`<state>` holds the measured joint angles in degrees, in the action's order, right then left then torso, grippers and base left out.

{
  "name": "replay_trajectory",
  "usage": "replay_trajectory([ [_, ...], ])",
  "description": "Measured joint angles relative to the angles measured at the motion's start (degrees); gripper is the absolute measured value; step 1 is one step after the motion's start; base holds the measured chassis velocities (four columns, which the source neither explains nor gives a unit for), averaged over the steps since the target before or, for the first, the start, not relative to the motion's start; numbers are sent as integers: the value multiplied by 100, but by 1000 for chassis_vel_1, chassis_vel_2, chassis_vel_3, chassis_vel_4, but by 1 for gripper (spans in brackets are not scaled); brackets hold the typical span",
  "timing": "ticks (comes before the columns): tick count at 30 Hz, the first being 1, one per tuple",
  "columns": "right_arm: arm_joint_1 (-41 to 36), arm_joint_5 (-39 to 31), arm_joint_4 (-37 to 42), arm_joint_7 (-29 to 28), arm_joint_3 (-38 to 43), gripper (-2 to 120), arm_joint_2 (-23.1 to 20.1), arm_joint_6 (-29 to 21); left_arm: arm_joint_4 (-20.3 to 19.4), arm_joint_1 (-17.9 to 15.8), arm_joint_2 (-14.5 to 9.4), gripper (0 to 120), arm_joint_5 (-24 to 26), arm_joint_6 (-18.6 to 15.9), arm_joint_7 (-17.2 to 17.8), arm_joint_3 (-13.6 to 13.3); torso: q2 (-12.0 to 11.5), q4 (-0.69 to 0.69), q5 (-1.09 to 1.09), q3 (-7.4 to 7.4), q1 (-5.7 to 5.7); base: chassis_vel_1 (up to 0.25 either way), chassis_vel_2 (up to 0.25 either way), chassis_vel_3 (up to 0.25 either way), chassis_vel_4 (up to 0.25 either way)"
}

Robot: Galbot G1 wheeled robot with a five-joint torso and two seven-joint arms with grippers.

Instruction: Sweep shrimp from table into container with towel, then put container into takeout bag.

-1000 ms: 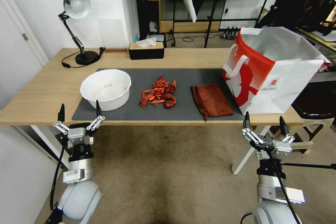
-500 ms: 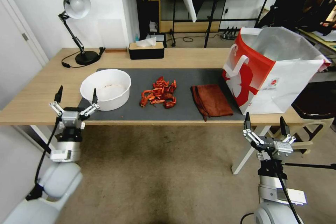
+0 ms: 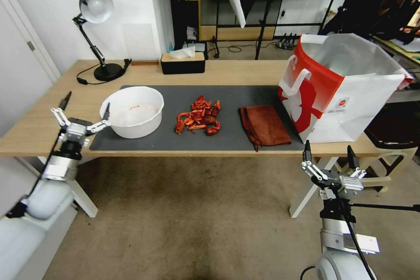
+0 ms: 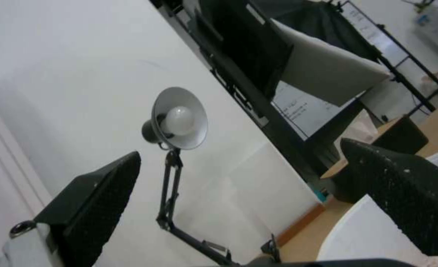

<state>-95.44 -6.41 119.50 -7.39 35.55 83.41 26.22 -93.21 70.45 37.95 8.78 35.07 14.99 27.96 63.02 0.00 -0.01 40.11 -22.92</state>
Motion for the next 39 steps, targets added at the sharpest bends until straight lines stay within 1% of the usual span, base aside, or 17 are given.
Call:
replay_trajectory([
  [2, 5, -9, -8, 1, 0, 100, -2, 3, 37, -14, -65, 100, 13, 47, -63, 19, 0, 0, 0, 0, 0, 0, 0, 0, 0],
  [5, 46, -32, -46, 6, 4, 100, -12, 22, 220, -61, -358, 100, 72, 263, -398, 80, 0, 0, 0, 0, 0, 0, 0, 0, 0],
  [6, 46, -32, -46, 6, 4, 100, -12, 22, 220, -61, -358, 100, 72, 263, -398, 80, 0, 0, 0, 0, 0, 0, 0, 0, 0],
  [7, 76, -46, -59, 10, 7, 100, -18, 27, 350, -88, -516, 100, 53, 414, -588, 93, 0, 0, 0, 0, 0, 0, 0, 0, 0],
  [9, 134, -81, -73, 12, 3, 100, -36, 27, 523, -98, -724, 100, -45, 603, -852, 100, 0, 1, -1, 0, 0, 0, 0, 0, 0],
  [10, 134, -81, -73, 12, 3, 100, -36, 27, 523, -98, -724, 100, -45, 603, -852, 100, 0, 1, -1, 0, 0, 0, 0, 0, 0],
  [13, 169, -130, -91, 18, -12, 100, -52, 27, 667, -145, -934, 100, -310, 786, -1096, 103, 0, 0, -1, 0, 0, 0, 0, 0, 0],
  [14, 169, -130, -91, 18, -12, 100, -52, 27, 667, -145, -934, 100, -310, 786, -1096, 103, 0, 0, -1, 0, 0, 0, 0, 0, 0],
  [18, 180, -198, -110, 33, -17, 100, -71, 29, 799, -221, -1121, 100, -546, 906, -1385, 107, 0, -1, -1, 0, 0, 0, 0, 0, 0],
  [21, 226, -282, -143, 51, -32, 100, -116, 32, 928, -296, -1269, 100, -817, 982, -1687, 126, 0, 1, -1, 0, 0, 0, 0, 0, 0],
  [27, 239, -380, -154, 56, -21, 100, -154, 34, 1054, -374, -1425, 100, -1087, 1073, -2024, 135, 0, -1, 0, 0, 0, 0, 0, 0, 0],
  [30, 273, -429, -176, 57, -17, 100, -187, 34, 1143, -444, -1599, 100, -1158, 1165, -2412, 114, 0, 0, -1, 0, 0, 0, 0, 0, 0],
  [31, 273, -429, -176, 57, -17, 100, -187, 34, 1143, -444, -1599, 100, -1158, 1165, -2412, 114, 0, 0, -1, 0, 0, 0, 0, 0, 0],
  [34, 319, -448, -205, 56, -31, 100, -197, 32, 1199, -553, -1787, 100, -1217, 1219, -2925, 86, 0, -1, 0, 0, 0, 0, 0, 0, 0],
  [36, 326, -452, -208, 55, -36, 100, -197, 31, 1208, -567, -1814, 100, -1222, 1221, -3007, 80, 0, -1, 0, 0, 0, 0, 0, 0, 0],
  [38, 346, -478, -209, 50, -56, 100, -200, 17, 1232, -668, -1907, 100, -1325, 1223, -3446, 60, 0, 0, 0, 0, 0, 0, 0, 0, 0],
  [39, 346, -478, -209, 50, -56, 100, -200, 17, 1232, -668, -1907, 100, -1325, 1223, -3446, 60, 0, 0, 0, 0, 0, 0, 0, 0, 0],
])
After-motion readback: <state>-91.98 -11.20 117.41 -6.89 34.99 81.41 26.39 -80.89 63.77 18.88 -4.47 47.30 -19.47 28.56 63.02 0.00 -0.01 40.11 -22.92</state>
